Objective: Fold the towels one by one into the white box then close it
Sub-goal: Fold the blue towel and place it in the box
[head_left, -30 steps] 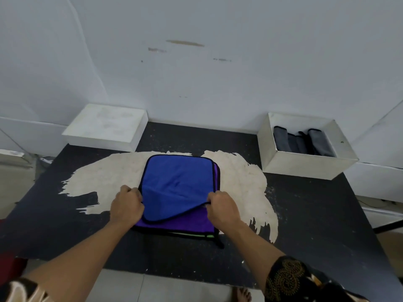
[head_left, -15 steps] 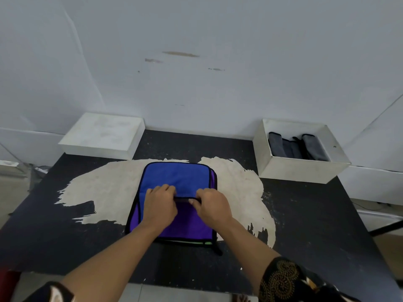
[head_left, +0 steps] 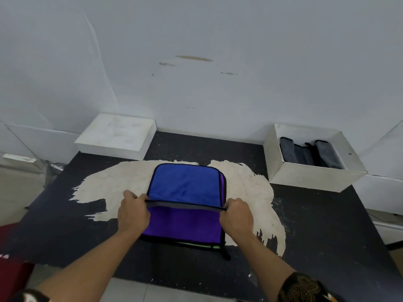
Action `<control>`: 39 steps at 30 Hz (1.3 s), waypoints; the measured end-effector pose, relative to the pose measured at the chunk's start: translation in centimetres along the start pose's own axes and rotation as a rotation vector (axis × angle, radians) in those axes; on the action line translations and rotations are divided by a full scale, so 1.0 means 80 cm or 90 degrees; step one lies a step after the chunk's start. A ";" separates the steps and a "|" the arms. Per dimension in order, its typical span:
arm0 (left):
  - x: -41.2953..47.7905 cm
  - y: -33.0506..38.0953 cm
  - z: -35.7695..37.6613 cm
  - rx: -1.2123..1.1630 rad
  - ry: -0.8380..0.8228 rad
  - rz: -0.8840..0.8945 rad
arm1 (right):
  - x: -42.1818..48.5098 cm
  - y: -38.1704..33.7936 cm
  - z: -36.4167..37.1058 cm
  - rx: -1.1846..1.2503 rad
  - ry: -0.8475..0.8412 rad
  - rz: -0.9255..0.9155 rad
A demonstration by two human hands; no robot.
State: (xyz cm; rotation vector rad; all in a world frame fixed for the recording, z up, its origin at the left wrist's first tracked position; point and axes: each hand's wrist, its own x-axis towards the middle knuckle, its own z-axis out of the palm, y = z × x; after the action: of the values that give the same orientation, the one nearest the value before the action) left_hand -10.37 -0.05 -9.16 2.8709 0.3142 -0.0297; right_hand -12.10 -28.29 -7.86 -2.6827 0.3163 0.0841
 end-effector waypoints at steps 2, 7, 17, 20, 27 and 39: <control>0.001 0.001 -0.002 -0.044 0.000 -0.046 | -0.002 0.002 0.001 0.034 0.002 0.047; 0.006 -0.001 0.006 -0.410 -0.114 -0.183 | -0.004 0.001 0.010 0.099 -0.056 0.122; 0.012 0.003 -0.015 -0.888 -0.112 -0.350 | 0.002 -0.012 -0.003 0.571 -0.088 0.209; 0.022 0.004 -0.021 -0.875 -0.047 -0.392 | 0.001 -0.021 -0.019 0.767 -0.150 0.256; 0.029 0.003 -0.018 -0.741 -0.098 -0.364 | -0.004 -0.021 -0.023 0.973 -0.154 0.331; 0.020 0.015 -0.027 -0.704 -0.158 -0.339 | 0.004 0.005 -0.014 0.843 -0.063 0.453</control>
State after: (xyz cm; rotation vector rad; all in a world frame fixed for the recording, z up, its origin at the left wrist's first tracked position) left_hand -8.59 -0.31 -6.81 1.6200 0.7440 -0.2255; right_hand -11.88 -29.20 -7.03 -1.1804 0.8888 0.1483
